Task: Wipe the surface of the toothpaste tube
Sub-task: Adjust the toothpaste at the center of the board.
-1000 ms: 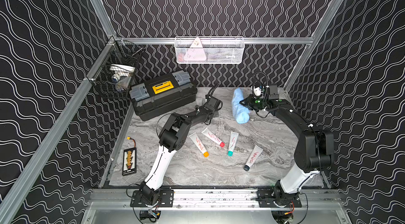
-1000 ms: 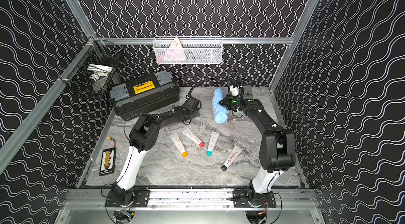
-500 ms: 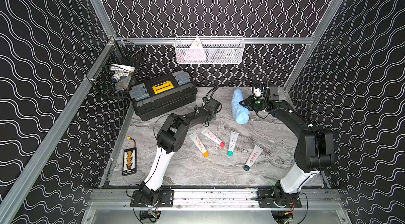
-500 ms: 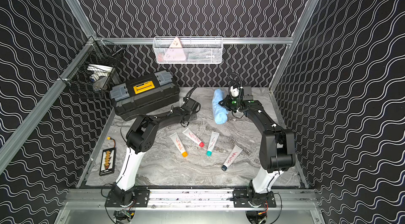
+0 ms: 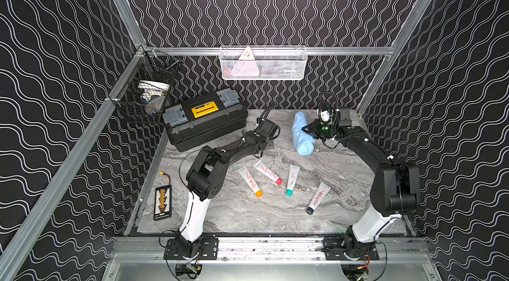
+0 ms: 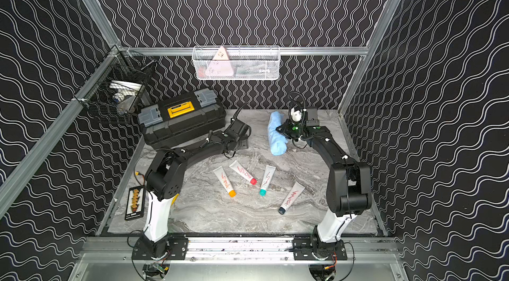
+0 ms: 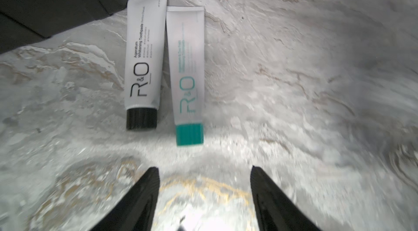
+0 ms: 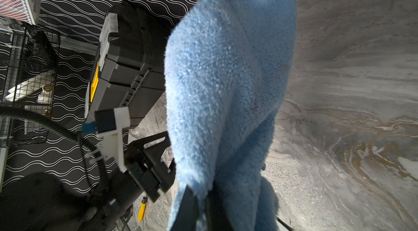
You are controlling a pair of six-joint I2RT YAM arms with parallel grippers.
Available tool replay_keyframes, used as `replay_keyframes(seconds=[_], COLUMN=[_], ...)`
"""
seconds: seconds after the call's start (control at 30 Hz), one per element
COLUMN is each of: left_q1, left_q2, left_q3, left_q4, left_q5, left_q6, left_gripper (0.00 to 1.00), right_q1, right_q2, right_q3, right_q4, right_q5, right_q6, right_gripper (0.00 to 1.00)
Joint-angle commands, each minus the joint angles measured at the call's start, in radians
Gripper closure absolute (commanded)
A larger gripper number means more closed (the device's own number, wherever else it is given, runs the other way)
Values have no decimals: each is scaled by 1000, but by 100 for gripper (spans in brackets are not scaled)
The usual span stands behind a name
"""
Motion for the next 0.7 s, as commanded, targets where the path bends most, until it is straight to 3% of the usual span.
replay_keyframes(seconds=[0.0, 0.3, 0.67], left_q1=[-18, -143, -258], left_q2=[-71, -204, -169], left_q3=[-56, -233, -295], left_q4=[-19, -30, -85], left_q5=[28, 61, 82], left_q6=[7, -119, -249], left_gripper=[31, 31, 28], right_q1=[-2, -4, -4], right_q2=[-7, 1, 1], right_q3=[-3, -6, -8], right_q4=[26, 35, 26], right_q5=[-5, -19, 3], right_q6=[10, 15, 15], right_gripper=[100, 100, 100])
